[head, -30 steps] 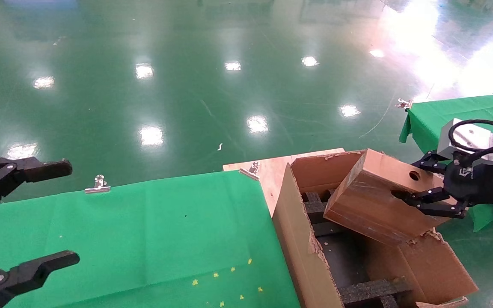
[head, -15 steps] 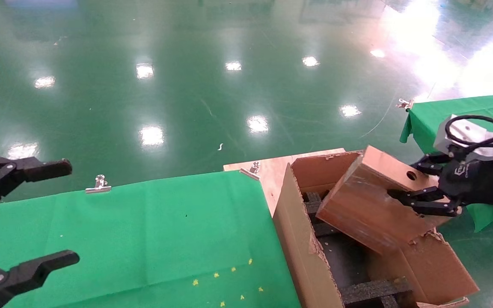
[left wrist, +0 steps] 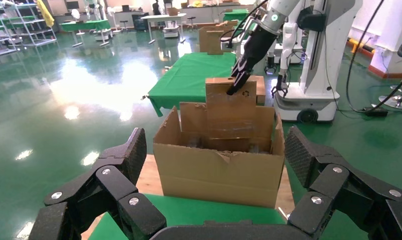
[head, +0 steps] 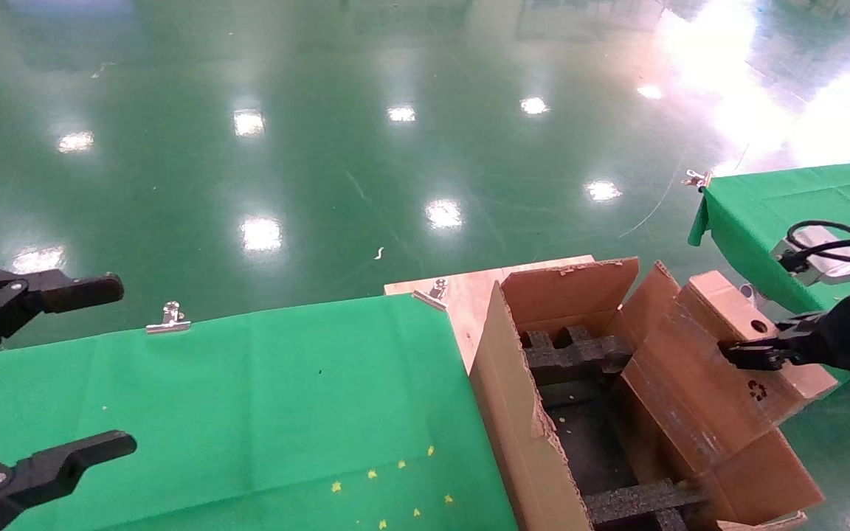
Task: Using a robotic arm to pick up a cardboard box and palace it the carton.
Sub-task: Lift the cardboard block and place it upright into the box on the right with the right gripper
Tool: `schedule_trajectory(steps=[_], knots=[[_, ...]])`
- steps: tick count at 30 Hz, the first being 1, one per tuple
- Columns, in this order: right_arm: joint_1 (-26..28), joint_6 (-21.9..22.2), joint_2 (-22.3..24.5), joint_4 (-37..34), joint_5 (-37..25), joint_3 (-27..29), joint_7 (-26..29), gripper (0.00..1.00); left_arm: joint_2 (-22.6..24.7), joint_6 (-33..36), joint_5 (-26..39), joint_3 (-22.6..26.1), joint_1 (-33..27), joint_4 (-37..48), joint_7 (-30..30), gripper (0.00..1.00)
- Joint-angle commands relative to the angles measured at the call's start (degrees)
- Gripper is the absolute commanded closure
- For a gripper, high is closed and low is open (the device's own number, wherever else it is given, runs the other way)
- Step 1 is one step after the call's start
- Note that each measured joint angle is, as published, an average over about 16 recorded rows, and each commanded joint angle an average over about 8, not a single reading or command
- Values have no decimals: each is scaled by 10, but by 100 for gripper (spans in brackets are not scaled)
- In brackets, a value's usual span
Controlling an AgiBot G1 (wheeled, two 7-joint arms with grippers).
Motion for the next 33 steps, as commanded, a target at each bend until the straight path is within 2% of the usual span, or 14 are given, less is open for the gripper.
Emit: schedule_trajectory(steps=[1,10,33], knots=[[-4,-2,-6,1,-14,-5,43,100,0,0,0,0,0,0,0,0],[-18,-7,-44,0,-42,-20,143,100,0,0,0,0,0,0,0,0],[-55,42,-89,0,-152,-48,271,100,0,0,0,0,0,0,0,0]])
